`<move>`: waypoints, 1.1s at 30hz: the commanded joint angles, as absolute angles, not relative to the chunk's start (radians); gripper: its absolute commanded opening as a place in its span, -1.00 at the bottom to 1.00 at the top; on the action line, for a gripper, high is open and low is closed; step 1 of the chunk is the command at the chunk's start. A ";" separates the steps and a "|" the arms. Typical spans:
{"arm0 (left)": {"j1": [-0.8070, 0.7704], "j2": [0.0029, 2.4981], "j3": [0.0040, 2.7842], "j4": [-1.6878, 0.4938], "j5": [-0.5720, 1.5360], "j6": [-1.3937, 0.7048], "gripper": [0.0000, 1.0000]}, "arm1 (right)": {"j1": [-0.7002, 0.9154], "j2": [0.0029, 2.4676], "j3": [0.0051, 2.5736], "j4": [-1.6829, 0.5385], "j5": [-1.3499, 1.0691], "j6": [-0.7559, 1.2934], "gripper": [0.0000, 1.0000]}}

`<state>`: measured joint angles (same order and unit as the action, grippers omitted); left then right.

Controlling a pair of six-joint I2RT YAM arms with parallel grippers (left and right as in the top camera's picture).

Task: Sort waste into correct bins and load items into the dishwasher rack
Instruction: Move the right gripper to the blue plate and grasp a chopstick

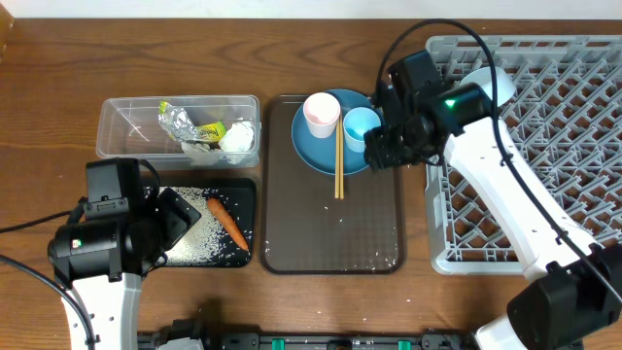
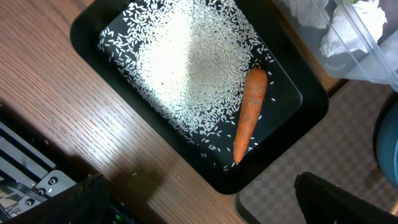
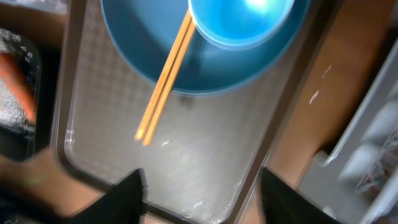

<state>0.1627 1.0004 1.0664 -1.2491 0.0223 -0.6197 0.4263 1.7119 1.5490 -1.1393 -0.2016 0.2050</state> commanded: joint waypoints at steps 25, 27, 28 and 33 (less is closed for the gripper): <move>0.169 1.005 1.062 -1.249 0.010 -0.603 0.96 | 0.585 1.721 1.140 -0.644 -0.184 0.823 -0.52; 0.169 1.005 1.062 -1.249 0.010 -0.603 0.96 | 0.585 1.721 1.121 -0.602 -0.184 0.826 -0.53; 0.169 1.005 1.062 -1.249 0.010 -0.603 0.96 | 0.585 1.721 1.113 -0.582 -0.184 0.826 -0.55; 0.169 1.005 1.062 -1.249 0.010 -0.603 0.96 | 0.596 1.721 1.082 -0.490 -0.184 0.826 -0.60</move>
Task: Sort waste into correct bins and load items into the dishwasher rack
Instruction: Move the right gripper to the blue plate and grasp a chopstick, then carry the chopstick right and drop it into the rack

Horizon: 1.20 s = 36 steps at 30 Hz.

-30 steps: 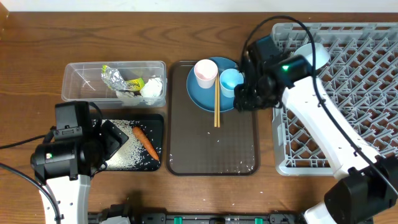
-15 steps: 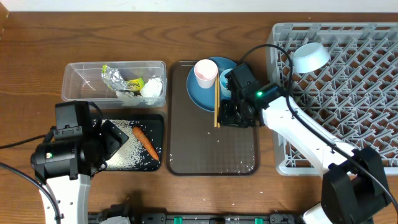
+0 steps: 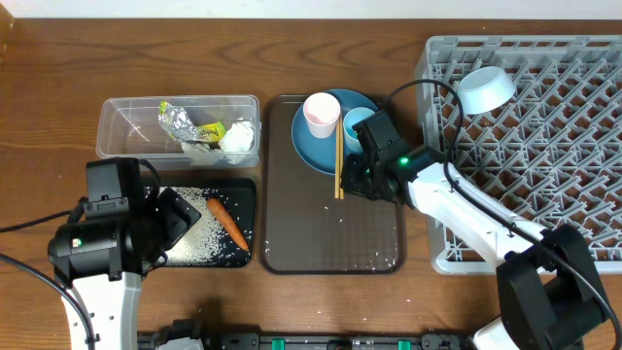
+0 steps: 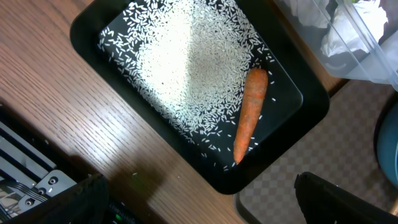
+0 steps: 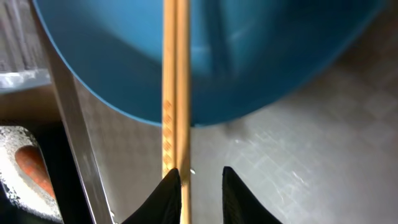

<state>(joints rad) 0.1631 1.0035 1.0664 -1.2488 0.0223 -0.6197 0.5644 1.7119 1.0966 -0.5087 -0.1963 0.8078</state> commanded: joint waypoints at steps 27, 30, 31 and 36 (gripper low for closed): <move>0.169 1.005 1.062 -1.249 0.010 -0.603 0.96 | 0.603 1.718 1.089 -0.508 -0.161 0.826 -0.97; 0.169 1.005 1.062 -1.249 0.010 -0.603 0.96 | 0.603 1.703 1.095 -0.508 -0.166 0.825 -0.97; 0.169 1.005 1.062 -1.249 0.010 -0.603 0.96 | 0.603 1.695 1.095 -0.509 -0.167 0.825 -0.97; 0.169 1.005 1.062 -1.249 0.010 -0.603 0.96 | 0.602 1.636 1.095 -0.509 -0.183 0.822 -0.98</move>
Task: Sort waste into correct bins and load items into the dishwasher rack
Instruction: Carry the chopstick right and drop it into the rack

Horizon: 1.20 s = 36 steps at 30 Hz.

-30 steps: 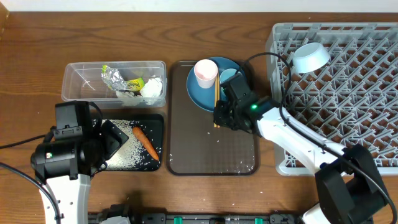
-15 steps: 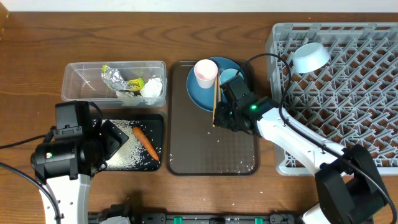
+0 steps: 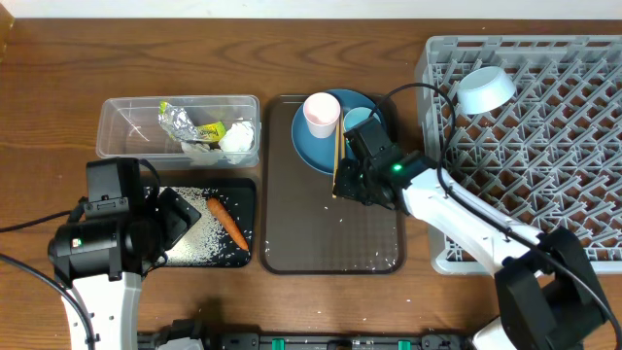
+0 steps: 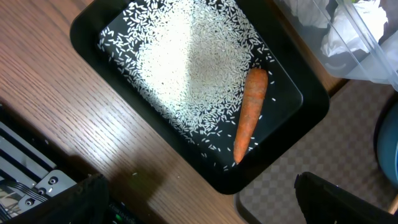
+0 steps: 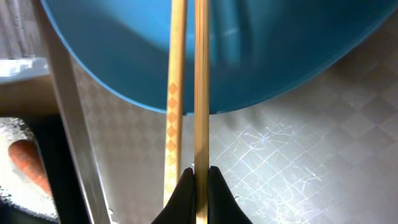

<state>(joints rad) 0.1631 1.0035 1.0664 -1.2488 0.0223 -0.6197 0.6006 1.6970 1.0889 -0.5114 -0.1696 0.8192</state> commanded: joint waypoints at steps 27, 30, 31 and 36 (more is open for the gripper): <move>0.169 1.005 1.062 -1.249 0.010 -0.603 0.96 | 0.401 1.189 1.095 -0.903 -0.170 0.300 -0.98; 0.169 1.005 1.062 -1.249 0.010 -0.603 0.96 | 0.338 1.150 1.095 -0.962 -0.092 0.263 -0.97; 0.169 1.005 1.062 -1.249 0.010 -0.603 0.96 | 0.322 1.144 1.095 -0.974 -0.070 0.244 -0.97; 0.169 1.005 1.062 -1.249 0.010 -0.603 0.95 | 0.270 1.149 1.095 -1.055 0.092 0.186 -0.97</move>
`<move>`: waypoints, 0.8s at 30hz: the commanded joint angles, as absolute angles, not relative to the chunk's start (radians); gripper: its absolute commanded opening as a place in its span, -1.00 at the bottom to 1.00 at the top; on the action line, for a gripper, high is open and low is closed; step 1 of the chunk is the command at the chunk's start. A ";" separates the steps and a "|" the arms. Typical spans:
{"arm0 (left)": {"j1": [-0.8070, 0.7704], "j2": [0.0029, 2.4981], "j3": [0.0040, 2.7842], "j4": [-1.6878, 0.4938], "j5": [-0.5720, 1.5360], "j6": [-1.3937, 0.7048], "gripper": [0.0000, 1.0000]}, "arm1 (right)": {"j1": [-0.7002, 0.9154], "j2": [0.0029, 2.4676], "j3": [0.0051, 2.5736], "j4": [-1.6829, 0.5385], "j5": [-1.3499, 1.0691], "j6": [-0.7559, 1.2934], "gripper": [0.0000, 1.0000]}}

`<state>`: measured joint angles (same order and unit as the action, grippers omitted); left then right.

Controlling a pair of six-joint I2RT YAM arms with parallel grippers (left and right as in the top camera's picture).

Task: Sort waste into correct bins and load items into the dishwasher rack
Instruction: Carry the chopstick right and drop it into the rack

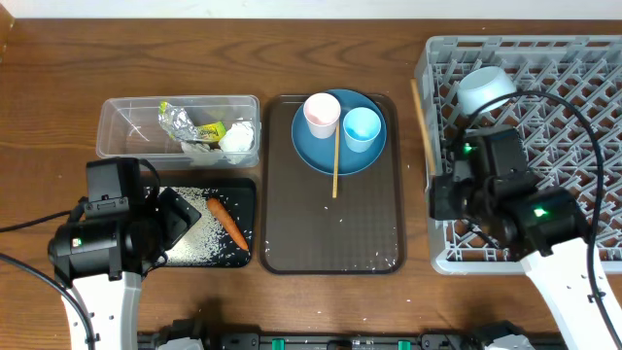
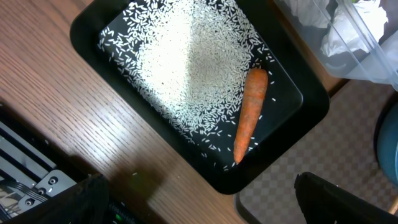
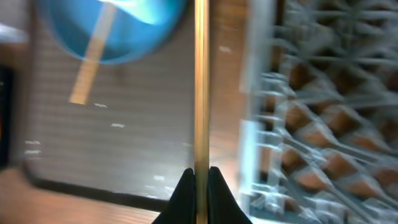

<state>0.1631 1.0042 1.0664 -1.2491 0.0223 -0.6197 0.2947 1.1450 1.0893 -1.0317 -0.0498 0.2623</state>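
My right gripper (image 3: 200,180) is shut on one wooden chopstick (image 3: 201,87). In the overhead view that chopstick (image 1: 420,122) lies along the left edge of the grey dishwasher rack (image 1: 544,185), with the right gripper (image 1: 440,197) at its near end. The second chopstick (image 1: 336,160) rests on the blue plate (image 1: 316,151), beside a pink cup (image 1: 322,114) and a blue cup (image 1: 362,128). A white bowl (image 1: 483,89) sits in the rack. My left gripper (image 2: 199,208) is open over the black tray (image 2: 93,25), which holds rice and a carrot (image 2: 249,118).
The brown serving tray (image 1: 330,238) lies mid-table under the plate. A clear bin (image 1: 121,131) at the back left holds foil and crumpled paper. The black tray (image 1: 243,194) lies in front of the bin, by the left arm.
My right gripper, then shut on one chopstick at the plate's near edge, now holds it at the rack's left edge. The other chopstick stays on the plate. The left arm is unchanged.
My right gripper was open, high over the blue cup and plate. Then it stood low with its fingers around a chopstick, then shut on it. Now that chopstick is off the tray, by the rack. The left gripper stayed open over the black tray throughout.
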 commanded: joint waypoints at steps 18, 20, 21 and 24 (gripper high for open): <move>0.169 1.005 1.062 -1.249 0.010 -0.603 0.96 | 0.255 1.364 1.095 -1.074 0.207 0.186 -0.86; 0.169 1.005 1.062 -1.249 0.010 -0.603 0.96 | 0.255 1.382 1.095 -1.069 0.207 0.187 -0.60; 0.169 1.005 1.062 -1.249 0.010 -0.603 0.96 | 0.255 1.389 1.095 -1.066 0.207 0.187 -0.36; 0.169 1.005 1.062 -1.249 0.010 -0.603 0.96 | 0.255 1.395 1.095 -1.057 0.207 0.186 -0.11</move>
